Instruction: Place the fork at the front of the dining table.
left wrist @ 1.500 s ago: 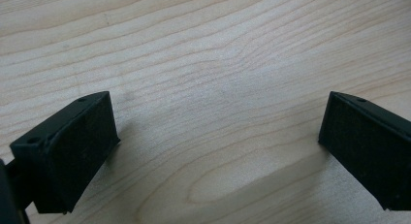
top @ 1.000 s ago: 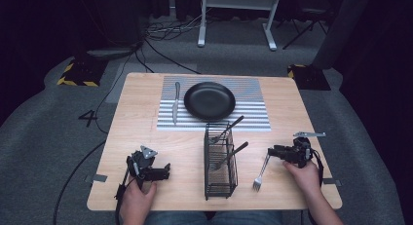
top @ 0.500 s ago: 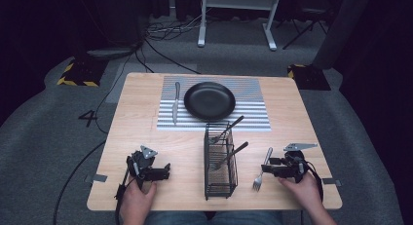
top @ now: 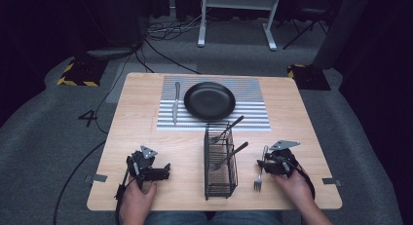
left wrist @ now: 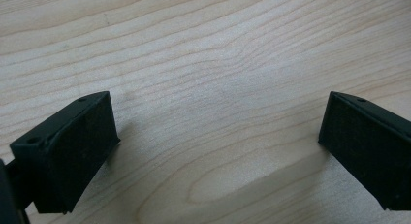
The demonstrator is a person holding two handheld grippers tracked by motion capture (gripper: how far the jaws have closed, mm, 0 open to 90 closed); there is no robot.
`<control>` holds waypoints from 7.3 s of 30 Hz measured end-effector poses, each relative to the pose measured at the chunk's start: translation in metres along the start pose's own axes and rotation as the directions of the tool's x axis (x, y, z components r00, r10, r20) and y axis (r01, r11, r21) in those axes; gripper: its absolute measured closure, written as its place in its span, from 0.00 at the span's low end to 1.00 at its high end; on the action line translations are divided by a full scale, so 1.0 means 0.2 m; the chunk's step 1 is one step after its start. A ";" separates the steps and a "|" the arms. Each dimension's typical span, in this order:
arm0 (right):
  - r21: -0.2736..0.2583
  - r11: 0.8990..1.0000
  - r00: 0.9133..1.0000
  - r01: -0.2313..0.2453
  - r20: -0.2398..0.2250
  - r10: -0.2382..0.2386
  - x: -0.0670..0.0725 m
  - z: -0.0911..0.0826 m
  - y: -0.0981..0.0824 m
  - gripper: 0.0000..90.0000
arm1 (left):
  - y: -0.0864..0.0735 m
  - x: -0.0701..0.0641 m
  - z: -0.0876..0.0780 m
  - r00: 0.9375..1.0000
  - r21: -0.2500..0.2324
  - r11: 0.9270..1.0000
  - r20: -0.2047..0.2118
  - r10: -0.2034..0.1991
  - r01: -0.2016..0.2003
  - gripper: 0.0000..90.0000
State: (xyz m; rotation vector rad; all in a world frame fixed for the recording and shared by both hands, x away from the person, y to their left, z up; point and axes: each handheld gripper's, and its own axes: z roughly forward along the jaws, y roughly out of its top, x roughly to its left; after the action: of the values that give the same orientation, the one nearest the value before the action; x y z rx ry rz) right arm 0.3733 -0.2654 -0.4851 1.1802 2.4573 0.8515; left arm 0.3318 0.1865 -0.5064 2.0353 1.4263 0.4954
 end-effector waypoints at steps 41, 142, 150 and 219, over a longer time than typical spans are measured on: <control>-0.029 0.998 0.998 -0.055 -0.041 0.053 -0.16 -0.15 0.08 0.93 | 0.00 0.00 0.00 1.000 -0.002 1.000 -0.004 -0.001 0.001 0.00; -0.089 0.955 0.948 -0.285 0.121 0.294 -0.62 0.61 0.92 0.93 | 0.00 0.00 0.00 1.000 -0.003 1.000 -0.011 -0.008 0.008 0.00; -0.077 0.942 0.931 -0.328 0.140 0.336 -0.66 0.66 0.89 0.93 | 0.00 0.00 0.00 1.000 -0.003 1.000 -0.012 -0.008 0.008 0.00; -0.193 0.980 0.999 -0.045 -0.034 0.039 -0.43 -0.03 0.59 0.44 | 0.00 0.00 0.00 1.000 -0.003 1.000 -0.012 -0.008 0.008 0.00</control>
State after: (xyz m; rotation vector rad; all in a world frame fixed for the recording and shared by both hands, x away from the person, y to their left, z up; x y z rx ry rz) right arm 0.4971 -0.2774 -0.4069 1.1604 2.3172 1.1008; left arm 0.3318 0.1863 -0.5066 2.0267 1.4398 0.5067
